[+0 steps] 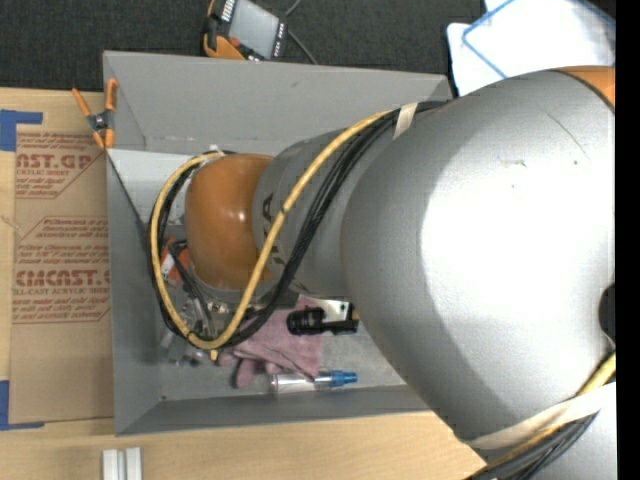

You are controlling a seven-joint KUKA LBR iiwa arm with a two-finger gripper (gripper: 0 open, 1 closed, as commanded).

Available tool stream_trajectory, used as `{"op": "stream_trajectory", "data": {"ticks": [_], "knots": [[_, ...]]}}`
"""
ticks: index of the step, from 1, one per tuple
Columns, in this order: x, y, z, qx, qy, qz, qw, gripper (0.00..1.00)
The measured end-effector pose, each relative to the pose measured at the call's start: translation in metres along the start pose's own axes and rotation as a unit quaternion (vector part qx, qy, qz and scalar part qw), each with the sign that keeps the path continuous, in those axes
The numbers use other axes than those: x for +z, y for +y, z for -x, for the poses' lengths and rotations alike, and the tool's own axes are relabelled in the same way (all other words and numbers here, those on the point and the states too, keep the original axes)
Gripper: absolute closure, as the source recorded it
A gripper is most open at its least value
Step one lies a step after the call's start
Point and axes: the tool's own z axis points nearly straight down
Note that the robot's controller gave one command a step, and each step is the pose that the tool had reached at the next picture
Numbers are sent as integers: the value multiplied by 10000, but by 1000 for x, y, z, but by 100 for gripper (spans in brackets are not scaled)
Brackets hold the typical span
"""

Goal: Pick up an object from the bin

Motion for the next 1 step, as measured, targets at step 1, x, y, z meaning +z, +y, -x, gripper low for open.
{"op": "stream_trajectory", "data": {"ticks": [1], "knots": [[-28, 1, 0, -1, -6, 13, 10000, 100]]}}
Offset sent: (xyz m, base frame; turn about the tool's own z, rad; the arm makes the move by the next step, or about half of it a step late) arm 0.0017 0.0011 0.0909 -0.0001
